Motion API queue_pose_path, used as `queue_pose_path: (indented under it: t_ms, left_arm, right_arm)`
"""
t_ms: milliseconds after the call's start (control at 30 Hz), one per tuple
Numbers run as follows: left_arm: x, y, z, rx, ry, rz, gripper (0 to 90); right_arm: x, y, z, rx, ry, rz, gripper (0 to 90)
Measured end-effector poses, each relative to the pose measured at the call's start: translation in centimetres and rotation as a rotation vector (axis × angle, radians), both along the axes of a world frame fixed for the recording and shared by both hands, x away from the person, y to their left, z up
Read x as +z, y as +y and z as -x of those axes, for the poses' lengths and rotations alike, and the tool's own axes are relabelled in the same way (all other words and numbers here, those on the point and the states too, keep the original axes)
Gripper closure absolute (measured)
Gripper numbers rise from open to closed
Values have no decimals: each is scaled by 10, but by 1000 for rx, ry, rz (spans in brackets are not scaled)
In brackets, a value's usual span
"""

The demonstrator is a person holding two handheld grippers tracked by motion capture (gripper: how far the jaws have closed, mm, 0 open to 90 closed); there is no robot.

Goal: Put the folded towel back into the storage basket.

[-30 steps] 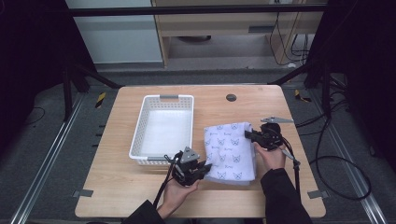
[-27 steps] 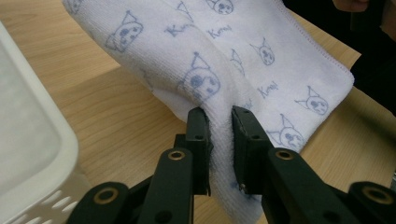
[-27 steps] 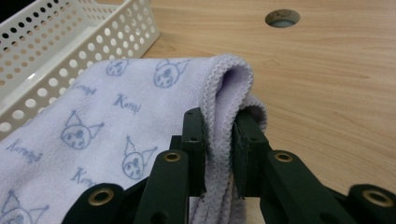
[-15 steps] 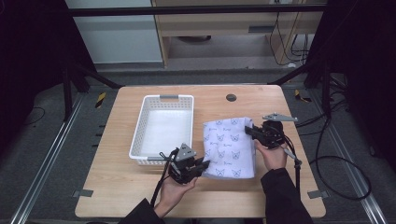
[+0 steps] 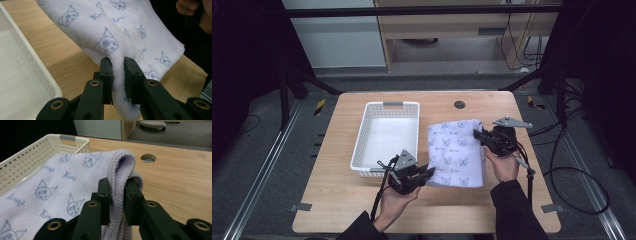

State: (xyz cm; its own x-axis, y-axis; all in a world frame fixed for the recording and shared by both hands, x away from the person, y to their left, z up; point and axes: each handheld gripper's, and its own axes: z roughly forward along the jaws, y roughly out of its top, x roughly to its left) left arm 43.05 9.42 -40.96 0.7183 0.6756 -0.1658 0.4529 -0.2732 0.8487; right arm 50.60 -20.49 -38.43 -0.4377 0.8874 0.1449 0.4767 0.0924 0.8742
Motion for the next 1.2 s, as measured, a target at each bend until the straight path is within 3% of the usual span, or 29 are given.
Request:
queue_pose_path:
  t_ms: [367,767,1200]
  left_arm:
    - [13,6,-4,5,-38,-5,775]
    - [30,25,-6,49,-76,37,776]
    - [39,36,-7,72,-92,52,778]
  right_arm:
    - [14,7,-1,-14,-35,-1,773]
    - [33,25,-1,-28,-88,-7,772]
    - [44,37,0,-30,-123,9,772]
